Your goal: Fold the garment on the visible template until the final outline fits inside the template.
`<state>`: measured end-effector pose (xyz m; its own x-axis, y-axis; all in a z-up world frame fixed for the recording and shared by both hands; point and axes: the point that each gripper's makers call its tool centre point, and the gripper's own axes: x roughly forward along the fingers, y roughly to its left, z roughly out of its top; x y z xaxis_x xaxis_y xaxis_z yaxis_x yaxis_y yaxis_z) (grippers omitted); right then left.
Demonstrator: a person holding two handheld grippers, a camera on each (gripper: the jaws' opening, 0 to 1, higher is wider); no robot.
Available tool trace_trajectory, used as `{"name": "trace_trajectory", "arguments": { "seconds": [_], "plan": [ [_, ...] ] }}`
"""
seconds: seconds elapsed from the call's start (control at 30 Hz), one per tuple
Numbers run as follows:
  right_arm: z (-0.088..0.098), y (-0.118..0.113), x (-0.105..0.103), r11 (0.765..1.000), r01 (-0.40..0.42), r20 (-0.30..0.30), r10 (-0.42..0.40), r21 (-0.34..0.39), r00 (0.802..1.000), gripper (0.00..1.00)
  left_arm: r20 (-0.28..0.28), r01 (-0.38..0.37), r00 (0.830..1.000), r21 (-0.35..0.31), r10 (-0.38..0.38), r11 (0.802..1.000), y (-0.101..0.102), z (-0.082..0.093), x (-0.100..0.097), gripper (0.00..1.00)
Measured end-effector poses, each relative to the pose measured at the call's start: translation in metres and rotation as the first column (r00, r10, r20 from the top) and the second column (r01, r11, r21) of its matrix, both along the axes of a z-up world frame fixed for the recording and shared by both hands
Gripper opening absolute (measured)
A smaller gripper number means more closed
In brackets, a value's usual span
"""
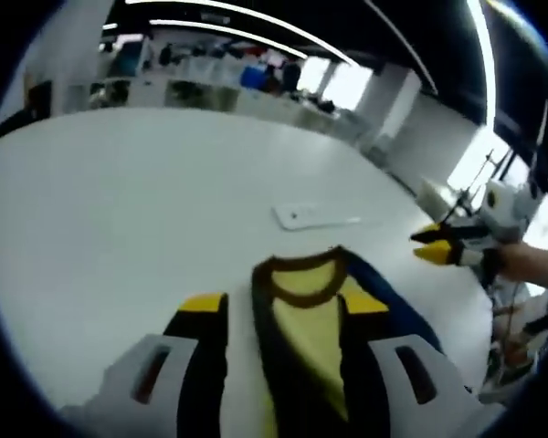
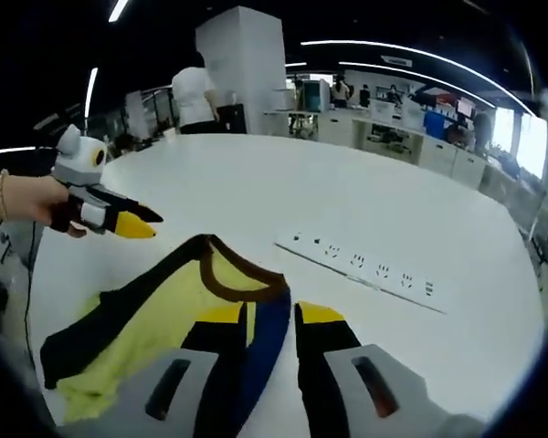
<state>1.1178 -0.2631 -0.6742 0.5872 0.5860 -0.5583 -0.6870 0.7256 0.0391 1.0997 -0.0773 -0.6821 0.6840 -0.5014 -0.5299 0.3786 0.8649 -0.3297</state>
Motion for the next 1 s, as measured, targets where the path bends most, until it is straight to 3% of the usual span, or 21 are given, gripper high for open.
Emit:
{"name": "trace_trajectory", "arguments": {
  "seconds": [0.33,0.53,0.63,0.83,1.0],
  "plan": [
    [0.019,-0.009,-0.070,0.999,-0.039,0.013,0.038,0.037,0.999,0.37,0.019,0.036,0.999,0.050,-0.037,0.998,0.006,0.017,-0.066,0.59],
    [0.033,-0.026,-0.119,0.998,-0.026,0.018,0.025,0.058,1.000,0.49,0.077,0.080,0.993,0.055,-0.084,0.995,0.005,0.040,-0.117,0.68],
    [0.039,-0.039,-0.143,0.998,-0.010,0.023,0.008,0.062,1.000,0.52,0.093,0.090,0.991,0.062,-0.095,0.994,0.007,0.048,-0.142,0.73],
    [0.059,-0.061,-0.189,0.987,0.067,0.029,-0.072,0.145,0.997,0.57,0.107,0.083,0.990,0.053,-0.088,0.995,0.016,0.061,-0.192,0.84],
    [0.074,-0.071,-0.228,0.987,0.065,0.059,-0.074,0.147,0.996,0.62,0.132,0.110,0.984,0.104,-0.123,0.988,0.023,0.074,-0.232,0.93]
  ]
}}
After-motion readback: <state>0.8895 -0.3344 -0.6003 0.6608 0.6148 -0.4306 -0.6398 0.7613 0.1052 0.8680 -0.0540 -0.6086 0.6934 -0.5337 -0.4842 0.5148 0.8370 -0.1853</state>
